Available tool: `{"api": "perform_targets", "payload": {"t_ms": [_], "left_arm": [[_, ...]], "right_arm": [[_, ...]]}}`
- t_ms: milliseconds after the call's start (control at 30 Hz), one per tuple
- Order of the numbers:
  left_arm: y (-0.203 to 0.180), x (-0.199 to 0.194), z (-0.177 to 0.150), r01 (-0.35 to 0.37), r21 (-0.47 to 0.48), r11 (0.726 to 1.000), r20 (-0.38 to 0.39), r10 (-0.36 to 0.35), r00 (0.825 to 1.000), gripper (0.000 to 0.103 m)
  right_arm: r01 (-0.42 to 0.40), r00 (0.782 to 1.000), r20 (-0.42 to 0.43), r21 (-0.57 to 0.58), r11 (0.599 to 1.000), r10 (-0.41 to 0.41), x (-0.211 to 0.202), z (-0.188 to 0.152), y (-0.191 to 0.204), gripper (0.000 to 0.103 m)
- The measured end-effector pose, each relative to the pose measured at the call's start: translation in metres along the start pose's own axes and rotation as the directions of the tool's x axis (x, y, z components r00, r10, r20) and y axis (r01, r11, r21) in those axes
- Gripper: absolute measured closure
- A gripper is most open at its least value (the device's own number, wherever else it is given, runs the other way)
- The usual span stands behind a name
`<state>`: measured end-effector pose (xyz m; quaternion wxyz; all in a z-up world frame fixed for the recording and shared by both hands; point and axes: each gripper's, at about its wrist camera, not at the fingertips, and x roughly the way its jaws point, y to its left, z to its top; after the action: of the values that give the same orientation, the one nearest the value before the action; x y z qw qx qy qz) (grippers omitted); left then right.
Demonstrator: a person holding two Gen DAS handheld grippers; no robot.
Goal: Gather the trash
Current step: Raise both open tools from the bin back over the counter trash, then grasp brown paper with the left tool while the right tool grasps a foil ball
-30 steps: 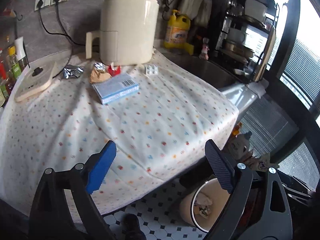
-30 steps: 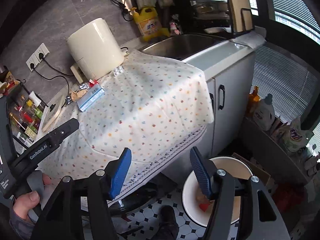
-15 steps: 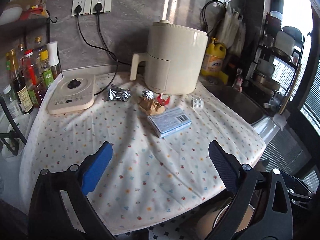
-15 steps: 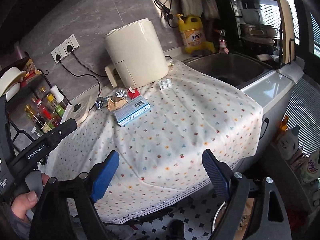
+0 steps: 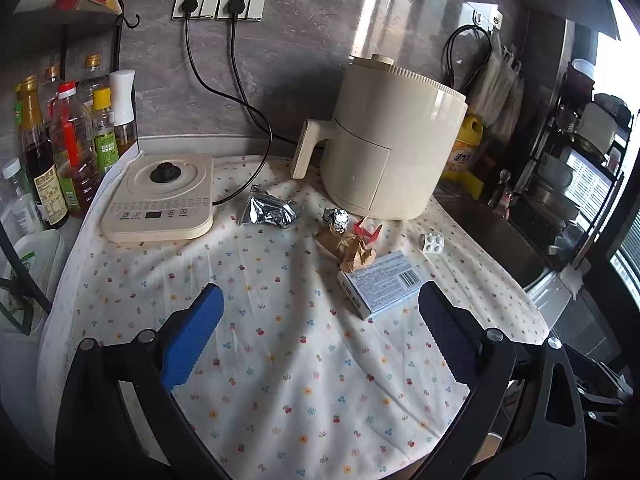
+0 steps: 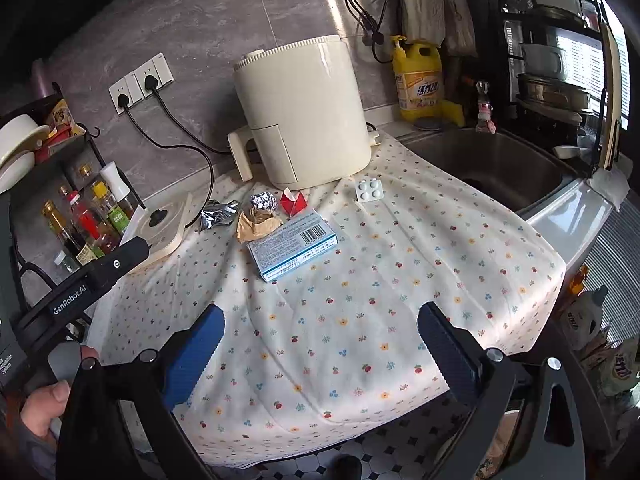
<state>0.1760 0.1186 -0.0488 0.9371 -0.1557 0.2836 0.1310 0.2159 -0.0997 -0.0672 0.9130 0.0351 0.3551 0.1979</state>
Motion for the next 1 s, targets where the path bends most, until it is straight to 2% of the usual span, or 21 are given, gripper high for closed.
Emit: {"api": "perform_targets", "payload": {"t_ms": [400,667,733,767,933,967,1000], "left_arm": [[0.010,0.069,0.032,0.080,-0.001,0.997,-0.036,-0.080,0.996,0.006],[-0.007,0.114,0.033,0.150,0.028,0.988,-0.106,-0.146,0.984,0.007],[-0.014,0.126,0.032,0.139,0.042,0.989,-0.131,-0.132,0.982,0.008],[-0.018,0.132,0.030,0.120,0.053,0.991,-0.146,-0.112,0.983,0.011],[-0.030,0.157,0.025,0.145,0.057,0.988,-0.212,-0.130,0.969,0.018],[-0.031,0.162,0.024,0.148,0.059,0.987,-0.227,-0.131,0.965,0.027],[-0.031,0.167,0.022,0.151,0.057,0.987,-0.249,-0.132,0.960,0.047]], "right_arm": [[0.055,0.998,0.009,0.033,0.998,-0.055,0.045,0.034,0.008,0.013],[0.106,0.994,-0.006,0.067,0.992,-0.106,0.064,0.044,0.000,0.017],[0.123,0.992,-0.013,0.080,0.989,-0.123,0.066,0.044,-0.006,0.017],[0.131,0.991,-0.017,0.086,0.988,-0.130,0.067,0.044,-0.009,0.017],[0.158,0.987,-0.027,0.099,0.982,-0.156,0.071,0.046,-0.018,0.017],[0.162,0.987,-0.027,0.100,0.982,-0.160,0.072,0.046,-0.019,0.017],[0.165,0.986,-0.029,0.101,0.981,-0.163,0.073,0.047,-0.019,0.017]]}}
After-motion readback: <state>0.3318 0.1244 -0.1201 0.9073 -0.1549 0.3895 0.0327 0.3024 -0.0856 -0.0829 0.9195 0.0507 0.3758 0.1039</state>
